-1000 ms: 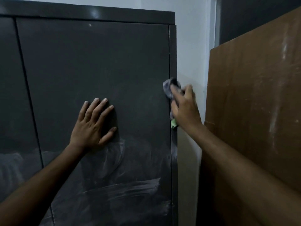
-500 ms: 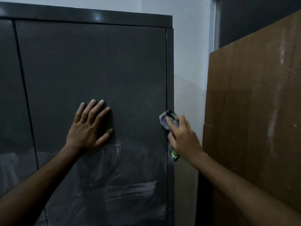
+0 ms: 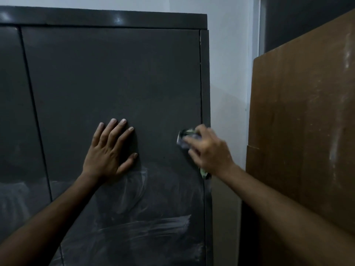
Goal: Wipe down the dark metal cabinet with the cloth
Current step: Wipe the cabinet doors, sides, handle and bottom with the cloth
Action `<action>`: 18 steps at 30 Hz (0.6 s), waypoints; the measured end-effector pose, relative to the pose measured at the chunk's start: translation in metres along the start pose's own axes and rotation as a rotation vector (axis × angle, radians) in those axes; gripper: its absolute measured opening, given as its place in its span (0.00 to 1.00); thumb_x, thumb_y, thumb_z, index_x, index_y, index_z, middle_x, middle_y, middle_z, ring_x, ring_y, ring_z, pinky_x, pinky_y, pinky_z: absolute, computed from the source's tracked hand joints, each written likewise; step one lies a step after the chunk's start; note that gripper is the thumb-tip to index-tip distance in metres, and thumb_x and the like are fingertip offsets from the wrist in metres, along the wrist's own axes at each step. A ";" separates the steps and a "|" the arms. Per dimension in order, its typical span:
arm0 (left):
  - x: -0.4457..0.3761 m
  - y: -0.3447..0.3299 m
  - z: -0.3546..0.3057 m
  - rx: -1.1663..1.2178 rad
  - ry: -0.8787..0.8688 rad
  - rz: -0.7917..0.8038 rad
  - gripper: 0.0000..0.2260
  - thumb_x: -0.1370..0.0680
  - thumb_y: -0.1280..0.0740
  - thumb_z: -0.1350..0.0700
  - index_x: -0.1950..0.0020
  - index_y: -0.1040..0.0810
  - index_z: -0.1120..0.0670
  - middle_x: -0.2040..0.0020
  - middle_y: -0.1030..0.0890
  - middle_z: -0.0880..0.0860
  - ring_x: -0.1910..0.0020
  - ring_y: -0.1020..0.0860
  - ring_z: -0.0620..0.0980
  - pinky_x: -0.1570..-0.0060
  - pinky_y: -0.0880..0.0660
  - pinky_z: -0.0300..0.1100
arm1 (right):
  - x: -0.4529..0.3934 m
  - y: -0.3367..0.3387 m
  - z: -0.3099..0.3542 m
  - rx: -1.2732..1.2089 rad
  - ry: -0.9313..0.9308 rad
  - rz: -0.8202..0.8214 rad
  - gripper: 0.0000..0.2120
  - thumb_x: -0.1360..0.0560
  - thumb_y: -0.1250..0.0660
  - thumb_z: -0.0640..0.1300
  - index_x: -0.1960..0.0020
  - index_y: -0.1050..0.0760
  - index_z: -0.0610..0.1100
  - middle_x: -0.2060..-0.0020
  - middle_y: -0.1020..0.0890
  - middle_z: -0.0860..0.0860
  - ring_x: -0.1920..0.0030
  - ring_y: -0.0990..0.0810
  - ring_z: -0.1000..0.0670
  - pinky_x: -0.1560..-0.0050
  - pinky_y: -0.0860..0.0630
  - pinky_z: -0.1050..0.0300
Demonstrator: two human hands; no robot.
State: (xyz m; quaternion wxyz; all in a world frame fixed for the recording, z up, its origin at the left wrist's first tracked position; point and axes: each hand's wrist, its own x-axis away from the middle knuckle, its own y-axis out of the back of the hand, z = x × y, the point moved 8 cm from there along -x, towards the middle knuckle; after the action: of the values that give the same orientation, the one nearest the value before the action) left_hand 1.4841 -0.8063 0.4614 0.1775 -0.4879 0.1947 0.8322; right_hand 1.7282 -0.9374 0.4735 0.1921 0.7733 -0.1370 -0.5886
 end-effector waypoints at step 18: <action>0.004 -0.005 0.001 0.004 0.002 0.019 0.36 0.19 0.42 0.35 0.16 0.38 0.55 0.16 0.41 0.58 0.15 0.46 0.60 0.18 0.48 0.62 | -0.017 -0.016 0.022 -0.048 -0.075 -0.042 0.23 0.28 0.29 0.44 0.33 0.22 0.48 0.42 0.27 0.42 0.46 0.25 0.41 0.60 0.18 0.49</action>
State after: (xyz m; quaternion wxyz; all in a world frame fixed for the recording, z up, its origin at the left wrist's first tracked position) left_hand 1.4835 -0.8006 0.4573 0.1704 -0.4866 0.2011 0.8329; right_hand 1.7022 -0.9185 0.4759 0.1930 0.7485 -0.1134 -0.6242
